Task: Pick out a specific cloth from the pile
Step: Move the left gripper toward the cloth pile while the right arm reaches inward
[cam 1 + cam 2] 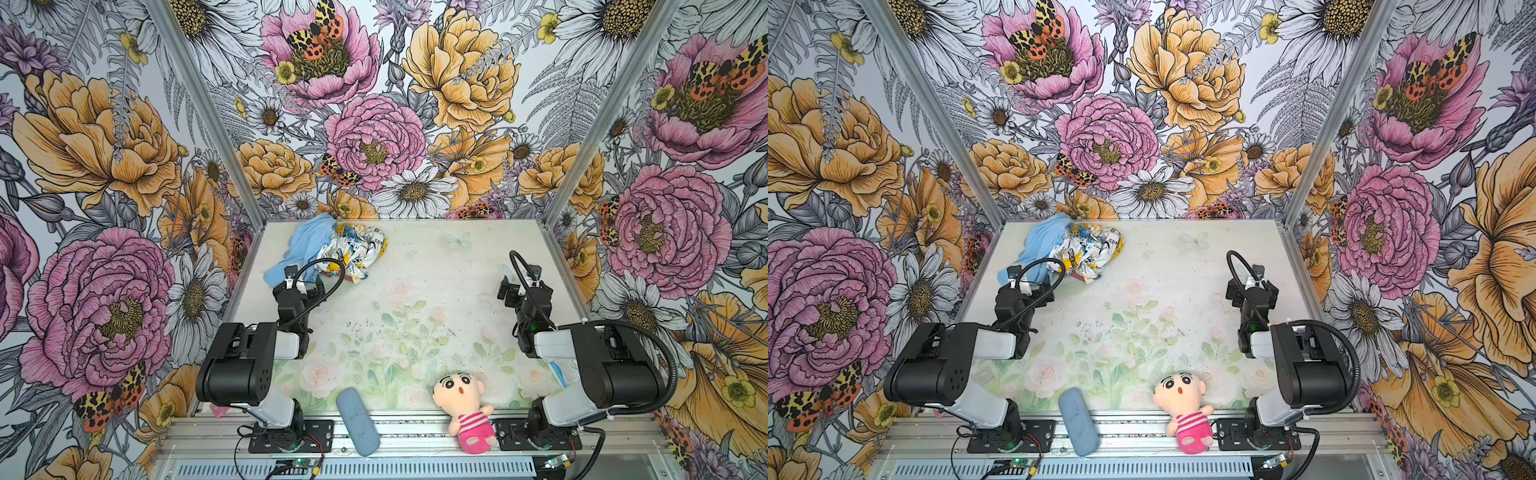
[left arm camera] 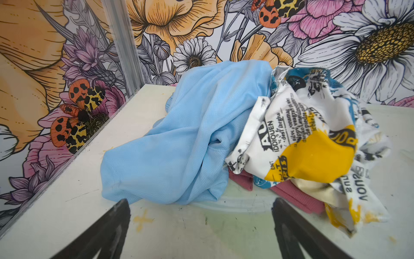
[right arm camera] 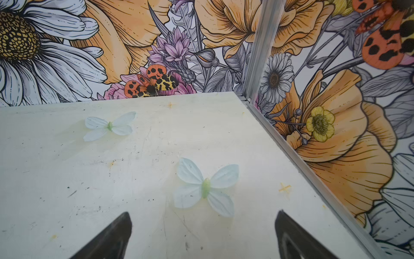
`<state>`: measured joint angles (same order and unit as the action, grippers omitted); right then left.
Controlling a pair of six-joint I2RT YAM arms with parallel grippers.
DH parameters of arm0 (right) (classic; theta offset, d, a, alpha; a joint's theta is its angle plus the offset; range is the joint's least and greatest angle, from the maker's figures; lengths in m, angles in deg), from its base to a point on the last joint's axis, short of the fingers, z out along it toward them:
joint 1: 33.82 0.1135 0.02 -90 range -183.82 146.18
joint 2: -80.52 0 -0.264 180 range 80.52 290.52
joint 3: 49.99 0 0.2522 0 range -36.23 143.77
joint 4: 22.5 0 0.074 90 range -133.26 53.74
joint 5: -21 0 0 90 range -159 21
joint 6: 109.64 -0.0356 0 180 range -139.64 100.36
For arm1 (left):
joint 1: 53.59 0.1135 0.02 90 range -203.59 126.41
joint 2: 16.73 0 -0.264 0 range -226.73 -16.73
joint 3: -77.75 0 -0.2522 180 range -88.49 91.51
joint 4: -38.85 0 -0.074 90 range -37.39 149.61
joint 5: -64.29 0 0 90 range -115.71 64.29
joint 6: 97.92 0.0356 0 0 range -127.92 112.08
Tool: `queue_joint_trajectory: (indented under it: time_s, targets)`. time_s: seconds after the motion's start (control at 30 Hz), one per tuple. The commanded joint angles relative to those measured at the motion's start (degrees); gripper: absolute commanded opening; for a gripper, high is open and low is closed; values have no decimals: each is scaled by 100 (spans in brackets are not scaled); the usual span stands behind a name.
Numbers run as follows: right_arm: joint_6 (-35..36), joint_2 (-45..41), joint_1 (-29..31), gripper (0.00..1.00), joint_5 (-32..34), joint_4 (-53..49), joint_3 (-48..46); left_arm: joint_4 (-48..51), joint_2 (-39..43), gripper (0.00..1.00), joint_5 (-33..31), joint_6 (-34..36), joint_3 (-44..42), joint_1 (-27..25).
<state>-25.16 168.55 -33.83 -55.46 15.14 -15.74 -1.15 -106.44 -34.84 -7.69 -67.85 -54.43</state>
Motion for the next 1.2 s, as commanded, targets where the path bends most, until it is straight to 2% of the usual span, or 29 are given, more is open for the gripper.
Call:
queue_joint_trajectory:
  time_s: [0.0,0.1,0.23,0.7,0.8,0.87,0.9,0.97,1.03,1.1,1.17]
  targets:
    - [-81,3,35,99,61,103,83,-45,77,99,113,80,74,18]
    - [-81,4,31,100,62,102,83,-35,77,99,174,75,78,39]
    - [-89,3,33,100,60,100,78,-66,77,99,660,-54,60,265]
    - [-56,6,58,99,83,98,79,-50,77,99,658,-56,63,258]
    - [18,-15,103,99,63,270,-24,10,88,99,914,3,93,289]
    - [181,-307,261,98,233,393,-174,-22,245,99,811,24,27,245]
    - [278,-615,366,98,389,149,-177,96,534,99,499,78,-20,129]
    - [528,-1278,667,98,755,-500,-71,834,1244,99,-186,209,26,-176]
    - [335,-1943,970,99,932,-1622,359,2552,2054,97,-944,-242,505,-416]
    - [-270,-2273,1104,99,387,-2871,1042,4046,2410,89,-706,-1132,1041,-314]
    - [-565,-2250,1411,100,-187,-3527,1619,4745,2384,83,28,-1799,1319,-212]
